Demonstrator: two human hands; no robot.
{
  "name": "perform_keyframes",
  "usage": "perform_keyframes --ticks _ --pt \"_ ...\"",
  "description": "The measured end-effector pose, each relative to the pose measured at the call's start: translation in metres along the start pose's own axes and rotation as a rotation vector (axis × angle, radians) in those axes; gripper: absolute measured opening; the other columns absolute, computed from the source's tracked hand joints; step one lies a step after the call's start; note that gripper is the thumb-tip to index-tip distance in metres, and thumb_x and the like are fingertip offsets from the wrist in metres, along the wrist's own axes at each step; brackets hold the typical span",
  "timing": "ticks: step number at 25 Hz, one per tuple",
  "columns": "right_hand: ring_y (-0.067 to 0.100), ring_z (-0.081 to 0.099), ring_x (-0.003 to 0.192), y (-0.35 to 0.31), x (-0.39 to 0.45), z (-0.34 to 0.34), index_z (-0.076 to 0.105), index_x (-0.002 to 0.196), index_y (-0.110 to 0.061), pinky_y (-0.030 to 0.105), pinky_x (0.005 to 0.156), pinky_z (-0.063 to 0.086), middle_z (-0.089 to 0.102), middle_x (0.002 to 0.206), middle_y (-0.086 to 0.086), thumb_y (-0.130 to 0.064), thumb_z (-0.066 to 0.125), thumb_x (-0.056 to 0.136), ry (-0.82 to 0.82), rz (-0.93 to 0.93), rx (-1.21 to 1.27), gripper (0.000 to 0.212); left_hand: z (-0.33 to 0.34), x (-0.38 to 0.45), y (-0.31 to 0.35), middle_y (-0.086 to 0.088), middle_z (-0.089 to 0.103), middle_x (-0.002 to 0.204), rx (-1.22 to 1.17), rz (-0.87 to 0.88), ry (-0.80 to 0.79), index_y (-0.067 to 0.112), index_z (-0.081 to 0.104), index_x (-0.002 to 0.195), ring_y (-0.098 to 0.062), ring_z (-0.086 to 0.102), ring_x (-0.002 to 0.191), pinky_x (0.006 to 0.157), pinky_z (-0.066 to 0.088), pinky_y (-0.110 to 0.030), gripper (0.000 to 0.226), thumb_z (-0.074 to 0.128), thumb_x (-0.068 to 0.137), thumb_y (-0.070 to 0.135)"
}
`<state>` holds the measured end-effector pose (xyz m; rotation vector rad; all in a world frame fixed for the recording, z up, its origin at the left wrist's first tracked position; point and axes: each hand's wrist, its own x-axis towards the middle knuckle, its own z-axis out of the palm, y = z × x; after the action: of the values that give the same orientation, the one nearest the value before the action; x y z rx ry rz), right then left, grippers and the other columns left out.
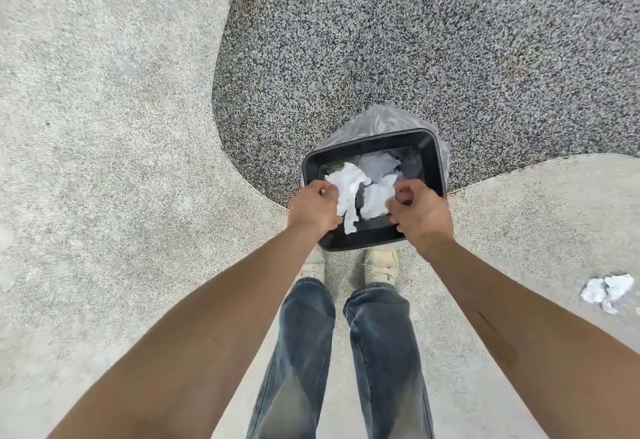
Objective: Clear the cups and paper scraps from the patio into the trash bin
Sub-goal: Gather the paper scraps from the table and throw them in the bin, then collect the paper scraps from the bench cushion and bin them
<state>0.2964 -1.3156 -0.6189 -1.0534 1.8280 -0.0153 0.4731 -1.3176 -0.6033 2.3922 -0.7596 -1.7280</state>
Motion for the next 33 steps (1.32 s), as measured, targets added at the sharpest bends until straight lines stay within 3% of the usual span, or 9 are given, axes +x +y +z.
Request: perform_keyframes --ticks 5,10,14,15,17,19,22,26,33 --pt "0.020 0.065 0.096 -0.020 -0.025 -0.021 0.058 0.122 -0.026 0.040 0.084 0.055 0.066 0.113 0.000 -0.030 0.066 0.087 0.034 -0.084 -0.110 0.036 -0.024 -0.029 0.013 0.006 0.063 0.085 -0.024 0.047 0.018 0.016 0.061 0.114 -0.026 0.072 0.085 0.079 0.060 -0.044 0.023 0.045 0.101 0.025" --pt "0.020 0.064 0.084 -0.071 -0.086 -0.073 0.053 0.126 -0.028 0.039 0.076 0.057 0.064 0.113 0.002 -0.034 0.063 0.088 0.069 -0.215 -0.328 0.040 -0.070 -0.093 0.031 0.000 0.067 0.113 0.141 0.226 -0.004 0.020 0.060 0.120 -0.020 0.067 0.096 0.087 0.055 -0.039 0.026 0.045 0.101 0.031" --pt "0.016 0.063 0.091 -0.139 -0.168 -0.139 0.044 0.138 -0.030 0.036 0.079 0.057 0.057 0.128 -0.002 -0.041 0.060 0.090 0.119 -0.330 -0.412 0.052 -0.133 -0.181 0.065 -0.001 0.065 0.119 0.195 0.398 0.019 0.024 0.054 0.130 -0.005 0.058 0.062 0.054 0.048 -0.008 0.035 0.045 0.101 0.040" --pt "0.015 0.063 0.098 -0.157 -0.190 -0.158 0.042 0.140 -0.031 0.036 0.083 0.056 0.054 0.132 -0.004 -0.044 0.060 0.089 0.133 -0.365 -0.416 0.055 -0.152 -0.206 0.078 0.001 0.064 0.121 0.217 0.449 0.030 0.025 0.052 0.133 -0.007 0.061 0.062 0.056 0.050 -0.010 0.039 0.045 0.099 0.044" --pt "0.012 0.060 0.108 -0.195 -0.234 -0.194 0.041 0.140 -0.034 0.039 0.092 0.052 0.046 0.142 -0.008 -0.051 0.058 0.088 0.160 -0.452 -0.421 0.058 -0.190 -0.259 0.102 0.004 0.059 0.133 0.241 0.567 0.074 0.029 0.050 0.136 -0.012 0.067 0.097 0.089 0.054 -0.025 0.043 0.047 0.097 0.048" --pt "0.010 0.052 0.120 -0.231 -0.271 -0.226 0.040 0.140 -0.037 0.043 0.103 0.044 0.040 0.147 -0.010 -0.058 0.053 0.086 0.201 -0.571 -0.435 0.060 -0.224 -0.305 0.124 0.008 0.049 0.144 0.282 0.694 0.151 0.034 0.048 0.137 -0.009 0.053 0.121 0.107 0.035 -0.029 0.045 0.049 0.095 0.051" --pt "0.012 0.036 0.135 -0.285 -0.321 -0.271 0.038 0.141 -0.036 0.047 0.111 0.035 0.037 0.151 -0.007 -0.066 0.045 0.082 0.304 -0.746 -0.512 0.067 -0.271 -0.373 0.149 0.009 0.040 0.150 0.425 0.841 0.340 0.039 0.043 0.140 -0.007 0.041 0.132 0.108 0.025 -0.030 0.052 0.050 0.091 0.057" --pt "0.017 0.026 0.142 -0.332 -0.371 -0.318 0.035 0.143 -0.038 0.051 0.113 0.031 0.034 0.153 -0.006 -0.076 0.035 0.080 0.413 -0.933 -0.661 0.073 -0.315 -0.448 0.158 0.010 0.028 0.158 0.591 0.936 0.581 0.043 0.030 0.147 -0.011 0.022 0.145 0.120 0.015 -0.045 0.072 0.038 0.083 0.076" --pt "0.017 0.009 0.148 -0.359 -0.425 -0.343 0.026 0.146 -0.044 0.048 0.117 0.021 0.024 0.157 -0.009 -0.087 0.021 0.077 0.489 -1.250 -0.729 0.081 -0.335 -0.533 0.116 0.016 0.006 0.163 0.479 0.919 0.970 0.047 0.009 0.151 -0.009 0.002 0.149 0.121 0.000 -0.042 0.089 0.030 0.075 0.089"
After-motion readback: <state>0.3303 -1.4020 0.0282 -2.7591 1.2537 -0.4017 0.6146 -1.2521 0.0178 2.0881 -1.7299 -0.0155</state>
